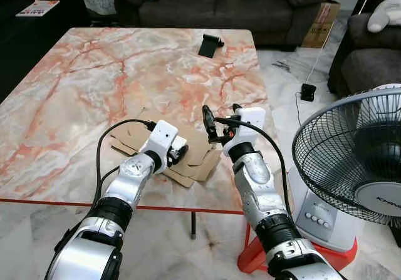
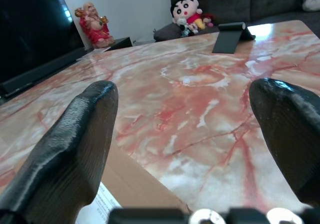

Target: Picking trash to rubbish bin

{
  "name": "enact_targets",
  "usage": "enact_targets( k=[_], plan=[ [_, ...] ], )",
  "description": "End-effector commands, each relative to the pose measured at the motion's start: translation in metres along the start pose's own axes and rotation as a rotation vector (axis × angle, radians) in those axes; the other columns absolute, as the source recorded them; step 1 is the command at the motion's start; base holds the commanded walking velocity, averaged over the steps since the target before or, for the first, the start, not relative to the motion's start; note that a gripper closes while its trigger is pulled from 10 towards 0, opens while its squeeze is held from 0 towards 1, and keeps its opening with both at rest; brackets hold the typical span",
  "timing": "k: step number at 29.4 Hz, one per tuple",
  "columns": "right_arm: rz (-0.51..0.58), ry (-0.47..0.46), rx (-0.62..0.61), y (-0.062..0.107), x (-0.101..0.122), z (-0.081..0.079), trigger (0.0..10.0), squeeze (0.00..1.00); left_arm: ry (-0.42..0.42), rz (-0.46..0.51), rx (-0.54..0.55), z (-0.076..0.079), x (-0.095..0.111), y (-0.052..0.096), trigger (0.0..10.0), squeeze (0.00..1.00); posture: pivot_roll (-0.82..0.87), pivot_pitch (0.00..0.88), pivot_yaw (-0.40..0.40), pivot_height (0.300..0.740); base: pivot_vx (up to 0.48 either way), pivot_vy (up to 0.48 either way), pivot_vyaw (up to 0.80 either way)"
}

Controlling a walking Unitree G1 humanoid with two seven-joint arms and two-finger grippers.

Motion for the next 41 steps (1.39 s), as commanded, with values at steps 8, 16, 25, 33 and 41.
enact_targets(
  k=[8,16,25,33,41],
  plan=[
    [0.009,-0.018,0.014,-0.003,0.003,-0.008,10.0,0.00,-0.095,-0.034,-0.102,0.009,-0.016,0.019,10.0,0.00,0.10,0.161,0.002,0.740,0.000,0.000,0.00],
    [0.010,-0.014,0.002,-0.003,0.004,-0.003,10.0,0.00,-0.146,-0.053,-0.146,0.007,-0.024,0.050,10.0,0.00,0.11,0.162,0.005,0.740,0.000,0.000,0.00],
    [0.006,-0.011,0.017,-0.006,0.004,-0.005,10.0,0.00,-0.214,-0.073,-0.177,0.007,-0.022,0.079,10.0,0.00,0.13,0.147,-0.003,0.740,0.000,0.000,0.00],
    [0.015,-0.014,0.022,-0.009,0.008,-0.005,10.0,0.00,-0.265,-0.028,-0.124,-0.002,0.010,0.099,10.0,0.00,0.14,0.150,-0.005,0.740,0.000,0.000,0.00],
    [0.009,-0.013,0.017,-0.010,0.008,-0.001,10.0,0.00,-0.349,0.197,0.119,-0.020,0.059,0.106,10.0,0.00,0.15,0.171,-0.020,0.740,0.000,0.000,0.00]
  ],
)
Point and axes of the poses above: a point about 5 cm out from each wrist's last joint towards the gripper, its own y axis pointing back from the gripper into the wrist, its own x axis along the axis of the wrist's last joint, z = x × y, the point moved 2 cm from there along -y, pointing out of the wrist towards the gripper, and after that the axes turned 1 degree about -y, right-handed, at the moved point
